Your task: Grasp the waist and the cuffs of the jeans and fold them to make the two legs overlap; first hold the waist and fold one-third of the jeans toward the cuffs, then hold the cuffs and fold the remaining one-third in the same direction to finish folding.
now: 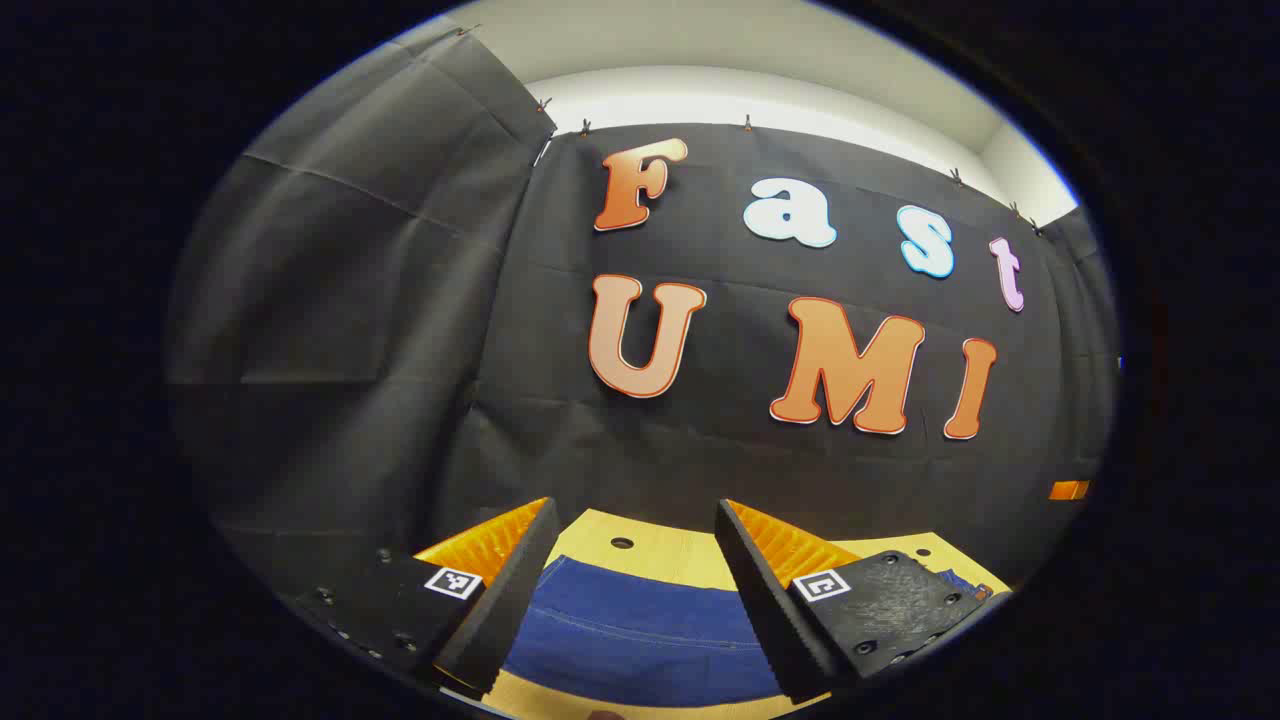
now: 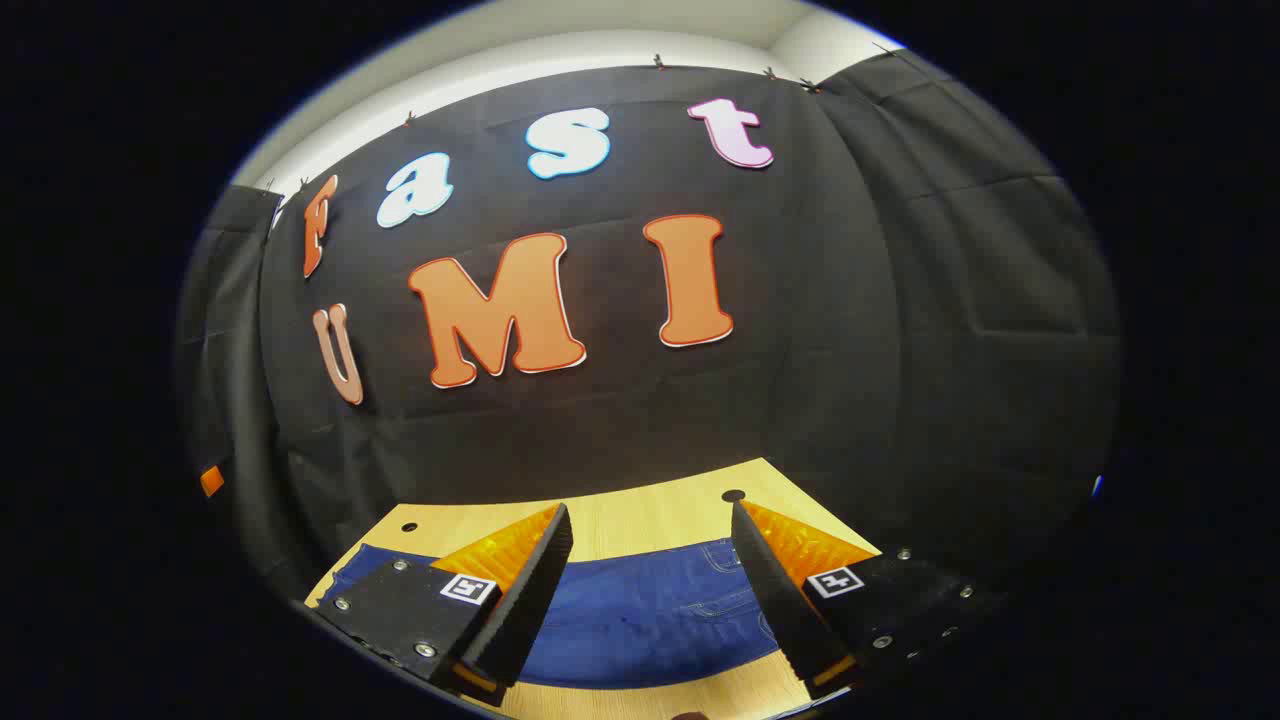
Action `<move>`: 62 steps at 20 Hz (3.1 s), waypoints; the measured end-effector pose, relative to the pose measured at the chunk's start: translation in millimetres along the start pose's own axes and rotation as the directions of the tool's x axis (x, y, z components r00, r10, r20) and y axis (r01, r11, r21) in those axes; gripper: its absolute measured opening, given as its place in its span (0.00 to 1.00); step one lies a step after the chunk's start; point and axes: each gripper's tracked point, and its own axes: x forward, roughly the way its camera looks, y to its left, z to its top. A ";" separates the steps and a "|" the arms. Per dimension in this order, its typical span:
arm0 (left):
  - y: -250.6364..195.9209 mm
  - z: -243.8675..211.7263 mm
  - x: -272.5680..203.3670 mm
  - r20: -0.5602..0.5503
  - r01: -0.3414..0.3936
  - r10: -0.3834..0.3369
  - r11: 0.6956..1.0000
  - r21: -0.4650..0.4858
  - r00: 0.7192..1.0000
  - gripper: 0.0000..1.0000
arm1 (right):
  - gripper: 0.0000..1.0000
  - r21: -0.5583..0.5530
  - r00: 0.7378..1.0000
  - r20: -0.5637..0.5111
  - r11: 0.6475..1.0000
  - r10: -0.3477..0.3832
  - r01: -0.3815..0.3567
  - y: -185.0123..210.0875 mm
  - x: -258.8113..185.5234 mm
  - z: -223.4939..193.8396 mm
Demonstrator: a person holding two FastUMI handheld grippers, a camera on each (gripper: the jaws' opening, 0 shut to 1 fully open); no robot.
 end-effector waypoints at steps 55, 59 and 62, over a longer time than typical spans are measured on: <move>70.6 -380.0 25.8 -0.708 0.712 0.091 -0.149 0.686 0.700 0.95 | 0.97 0.102 0.945 -0.326 0.994 -0.003 0.039 -16.1 -3.3 -120.3; 64.5 -382.2 61.1 -0.672 0.673 0.075 -0.167 0.720 0.737 0.90 | 0.97 0.083 0.942 -0.335 0.996 0.000 0.029 -9.1 3.7 -122.4; 59.7 -382.6 88.8 -0.644 0.643 0.060 -0.179 0.745 0.763 0.89 | 0.97 0.061 0.937 -0.350 0.998 -0.011 0.034 -9.8 6.0 -130.0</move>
